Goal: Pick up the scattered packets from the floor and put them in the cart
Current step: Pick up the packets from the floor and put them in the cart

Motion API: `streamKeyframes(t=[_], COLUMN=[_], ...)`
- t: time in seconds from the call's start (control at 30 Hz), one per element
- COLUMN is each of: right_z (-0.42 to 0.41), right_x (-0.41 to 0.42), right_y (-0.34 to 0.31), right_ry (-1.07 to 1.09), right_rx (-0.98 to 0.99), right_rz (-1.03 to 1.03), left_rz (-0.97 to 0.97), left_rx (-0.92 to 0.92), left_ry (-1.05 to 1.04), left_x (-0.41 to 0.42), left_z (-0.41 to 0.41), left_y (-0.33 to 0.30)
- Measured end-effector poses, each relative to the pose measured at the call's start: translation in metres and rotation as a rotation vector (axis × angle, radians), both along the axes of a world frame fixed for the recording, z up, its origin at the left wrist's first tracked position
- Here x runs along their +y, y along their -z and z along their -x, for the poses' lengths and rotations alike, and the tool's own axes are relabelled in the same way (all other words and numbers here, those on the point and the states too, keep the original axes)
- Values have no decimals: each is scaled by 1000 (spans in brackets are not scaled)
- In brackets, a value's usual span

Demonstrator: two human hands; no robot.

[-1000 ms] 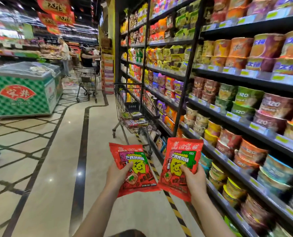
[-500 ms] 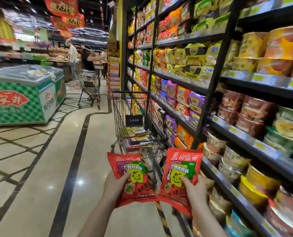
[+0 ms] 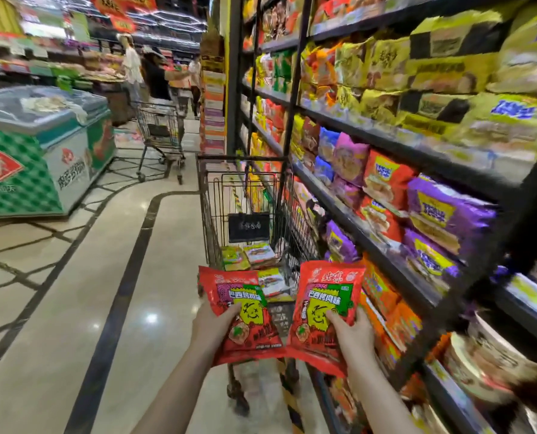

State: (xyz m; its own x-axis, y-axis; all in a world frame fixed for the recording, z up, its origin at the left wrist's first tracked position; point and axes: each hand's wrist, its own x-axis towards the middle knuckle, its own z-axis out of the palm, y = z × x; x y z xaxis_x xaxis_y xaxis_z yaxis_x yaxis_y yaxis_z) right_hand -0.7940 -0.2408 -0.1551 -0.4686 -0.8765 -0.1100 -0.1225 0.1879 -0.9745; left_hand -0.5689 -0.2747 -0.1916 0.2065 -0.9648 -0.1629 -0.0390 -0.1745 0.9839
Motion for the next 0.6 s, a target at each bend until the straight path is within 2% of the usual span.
streamKeyframes(t=[0.23,0.4,0.6], right_z=[12,19,27], right_x=[-170,-279,-417], right_y=[24,69,151], right_ry=[-38,-141,-348], right_rx=[18,121,212], right_rz=[-89,-210,-451], left_rz=[-74,-164,-363], left_rx=[-80,-180,-259], left_ry=[-3,-33,-58], left_x=[-159,-250,-358], left_z=[12,23,31], left_y=[17,51,126])
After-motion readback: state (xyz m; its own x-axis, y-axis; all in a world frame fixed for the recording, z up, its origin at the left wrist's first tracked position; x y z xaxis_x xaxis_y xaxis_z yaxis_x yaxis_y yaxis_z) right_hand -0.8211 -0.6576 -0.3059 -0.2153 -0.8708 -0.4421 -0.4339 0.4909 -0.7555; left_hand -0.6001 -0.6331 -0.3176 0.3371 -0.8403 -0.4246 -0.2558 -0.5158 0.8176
